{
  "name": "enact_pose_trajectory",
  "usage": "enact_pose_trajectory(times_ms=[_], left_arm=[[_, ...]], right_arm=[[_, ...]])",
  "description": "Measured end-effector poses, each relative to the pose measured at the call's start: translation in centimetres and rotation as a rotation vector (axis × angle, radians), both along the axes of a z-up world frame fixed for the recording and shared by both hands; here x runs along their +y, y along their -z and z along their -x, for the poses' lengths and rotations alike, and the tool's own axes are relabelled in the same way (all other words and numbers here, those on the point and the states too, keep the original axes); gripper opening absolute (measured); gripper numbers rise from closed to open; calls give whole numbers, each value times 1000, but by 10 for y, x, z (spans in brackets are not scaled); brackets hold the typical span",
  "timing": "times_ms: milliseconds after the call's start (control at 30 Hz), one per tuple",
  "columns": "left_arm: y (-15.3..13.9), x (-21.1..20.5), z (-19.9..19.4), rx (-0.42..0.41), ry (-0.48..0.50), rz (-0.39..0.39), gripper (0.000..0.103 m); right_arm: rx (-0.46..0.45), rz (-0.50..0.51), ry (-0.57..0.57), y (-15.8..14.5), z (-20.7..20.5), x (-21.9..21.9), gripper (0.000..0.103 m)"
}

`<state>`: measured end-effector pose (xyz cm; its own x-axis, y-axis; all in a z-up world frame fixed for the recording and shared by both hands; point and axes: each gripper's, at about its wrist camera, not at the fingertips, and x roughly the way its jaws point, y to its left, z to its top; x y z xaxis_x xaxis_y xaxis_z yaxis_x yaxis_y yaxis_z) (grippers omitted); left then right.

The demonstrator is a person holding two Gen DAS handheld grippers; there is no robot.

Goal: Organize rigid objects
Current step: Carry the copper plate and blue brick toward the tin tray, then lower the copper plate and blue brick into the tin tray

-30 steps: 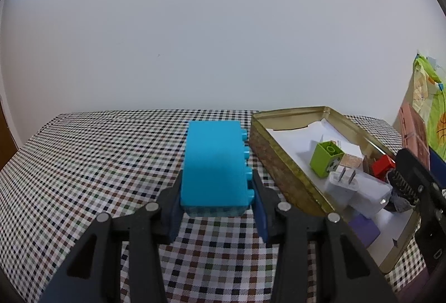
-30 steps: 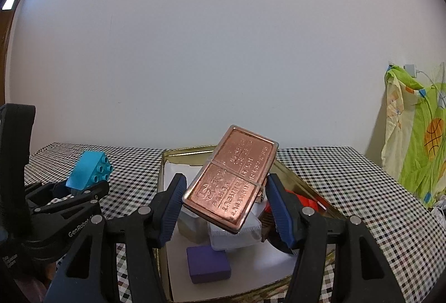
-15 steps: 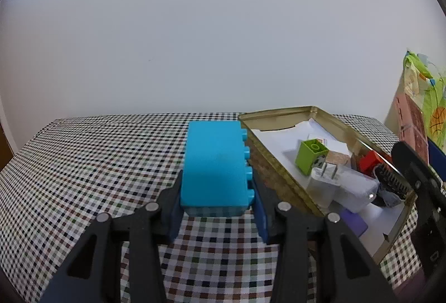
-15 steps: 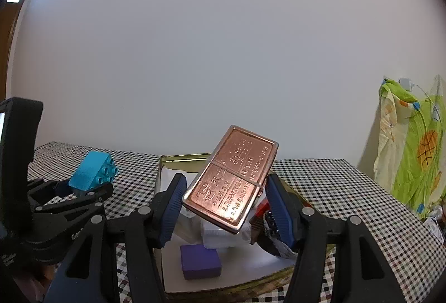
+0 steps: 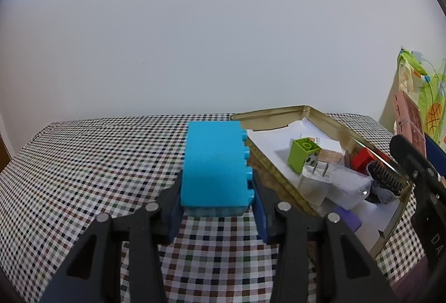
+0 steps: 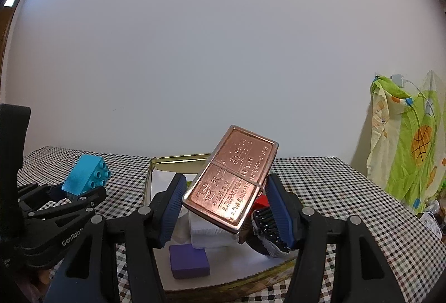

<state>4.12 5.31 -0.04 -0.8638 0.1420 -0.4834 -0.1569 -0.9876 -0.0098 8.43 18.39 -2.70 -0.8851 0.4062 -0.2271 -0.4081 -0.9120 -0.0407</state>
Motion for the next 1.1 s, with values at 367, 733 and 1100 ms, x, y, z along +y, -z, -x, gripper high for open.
enact_pose_trajectory(times_ms=[367,733,1100], left_arm=[[-1,0,1,-5,27,-5,41],[-9,9,1,9,65,-19,41],[-16,42,5,21,122,-5,41]], right_arm=[[-1,-7,21,-4,-4,5,61],[-10,-1,44,-9,-14,17,61],[-17,65,108,-16,-16,64,61]])
